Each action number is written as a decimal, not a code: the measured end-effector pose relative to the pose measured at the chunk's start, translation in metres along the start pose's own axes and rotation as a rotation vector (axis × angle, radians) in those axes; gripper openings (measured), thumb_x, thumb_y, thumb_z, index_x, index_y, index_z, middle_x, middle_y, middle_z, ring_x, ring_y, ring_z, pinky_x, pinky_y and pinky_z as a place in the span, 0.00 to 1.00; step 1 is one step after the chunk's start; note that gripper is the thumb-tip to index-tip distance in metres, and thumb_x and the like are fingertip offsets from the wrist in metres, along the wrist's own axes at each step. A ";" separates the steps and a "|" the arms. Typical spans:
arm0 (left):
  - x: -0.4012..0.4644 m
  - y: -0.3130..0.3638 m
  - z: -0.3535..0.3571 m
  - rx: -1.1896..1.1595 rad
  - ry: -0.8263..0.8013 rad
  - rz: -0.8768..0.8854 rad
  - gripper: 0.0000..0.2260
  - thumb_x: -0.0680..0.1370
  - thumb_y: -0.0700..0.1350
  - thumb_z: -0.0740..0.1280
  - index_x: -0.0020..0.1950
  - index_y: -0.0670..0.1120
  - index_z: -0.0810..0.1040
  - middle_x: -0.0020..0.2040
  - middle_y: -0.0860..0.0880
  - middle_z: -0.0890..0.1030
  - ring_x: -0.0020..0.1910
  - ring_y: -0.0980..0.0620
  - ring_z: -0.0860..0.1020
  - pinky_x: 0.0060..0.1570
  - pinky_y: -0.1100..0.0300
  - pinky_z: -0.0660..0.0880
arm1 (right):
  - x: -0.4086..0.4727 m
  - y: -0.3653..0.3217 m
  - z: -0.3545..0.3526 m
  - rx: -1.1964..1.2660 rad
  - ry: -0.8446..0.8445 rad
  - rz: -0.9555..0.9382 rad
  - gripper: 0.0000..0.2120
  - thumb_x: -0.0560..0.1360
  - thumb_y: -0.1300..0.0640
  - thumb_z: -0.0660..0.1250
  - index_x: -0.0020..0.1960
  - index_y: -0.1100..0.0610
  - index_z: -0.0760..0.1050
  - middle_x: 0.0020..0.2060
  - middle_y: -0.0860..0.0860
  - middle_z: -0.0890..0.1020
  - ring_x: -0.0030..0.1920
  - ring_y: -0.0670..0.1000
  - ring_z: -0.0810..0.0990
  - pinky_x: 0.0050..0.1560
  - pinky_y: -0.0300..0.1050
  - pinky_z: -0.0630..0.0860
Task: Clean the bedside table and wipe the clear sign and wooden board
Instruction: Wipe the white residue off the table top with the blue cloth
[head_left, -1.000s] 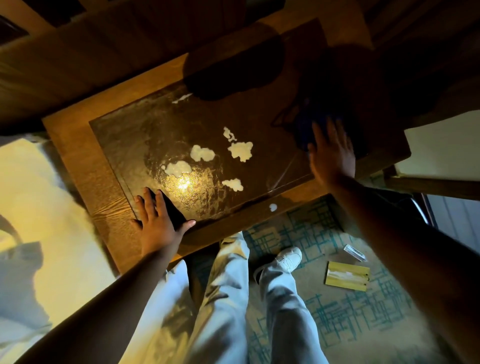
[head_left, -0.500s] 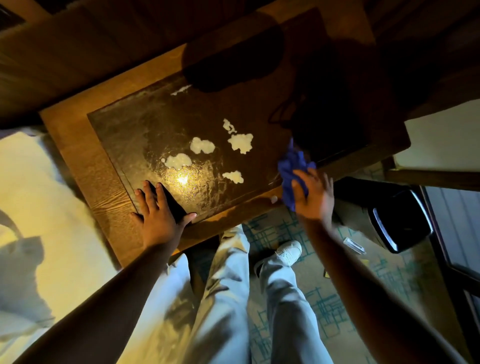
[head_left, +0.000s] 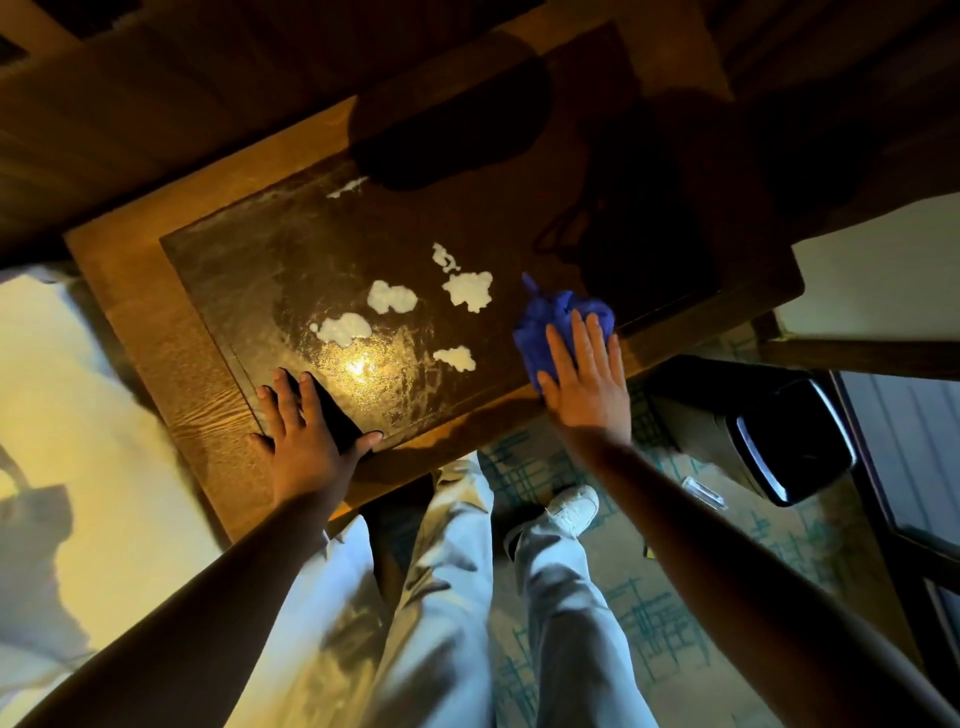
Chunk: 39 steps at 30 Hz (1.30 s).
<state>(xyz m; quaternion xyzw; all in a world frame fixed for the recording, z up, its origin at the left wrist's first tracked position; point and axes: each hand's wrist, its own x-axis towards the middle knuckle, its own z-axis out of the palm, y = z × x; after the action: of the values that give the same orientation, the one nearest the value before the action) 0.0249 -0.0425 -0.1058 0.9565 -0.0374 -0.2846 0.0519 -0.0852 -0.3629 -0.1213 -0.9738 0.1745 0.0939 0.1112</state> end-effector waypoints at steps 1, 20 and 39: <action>0.000 -0.001 0.000 0.003 0.004 0.002 0.54 0.69 0.67 0.72 0.82 0.45 0.48 0.83 0.44 0.44 0.81 0.42 0.41 0.71 0.28 0.49 | 0.013 0.007 -0.005 -0.035 -0.012 0.002 0.28 0.81 0.48 0.60 0.78 0.57 0.61 0.77 0.63 0.63 0.78 0.63 0.58 0.77 0.63 0.56; 0.000 0.003 -0.003 0.028 -0.018 0.000 0.53 0.70 0.69 0.69 0.82 0.45 0.46 0.83 0.43 0.42 0.81 0.41 0.40 0.73 0.28 0.48 | 0.029 -0.046 -0.024 0.092 -0.114 0.157 0.29 0.80 0.56 0.60 0.79 0.56 0.59 0.79 0.60 0.57 0.80 0.62 0.52 0.78 0.62 0.54; -0.001 0.006 -0.006 0.019 -0.045 0.003 0.53 0.71 0.69 0.68 0.82 0.44 0.45 0.82 0.42 0.41 0.81 0.40 0.39 0.72 0.27 0.49 | 0.061 -0.064 -0.025 0.104 -0.120 0.178 0.32 0.79 0.55 0.60 0.80 0.55 0.55 0.80 0.59 0.54 0.80 0.61 0.48 0.78 0.60 0.52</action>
<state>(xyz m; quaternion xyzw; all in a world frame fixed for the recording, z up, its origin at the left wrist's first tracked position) 0.0269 -0.0476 -0.0994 0.9502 -0.0425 -0.3057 0.0422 -0.0025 -0.3296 -0.0989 -0.9400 0.2578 0.1524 0.1632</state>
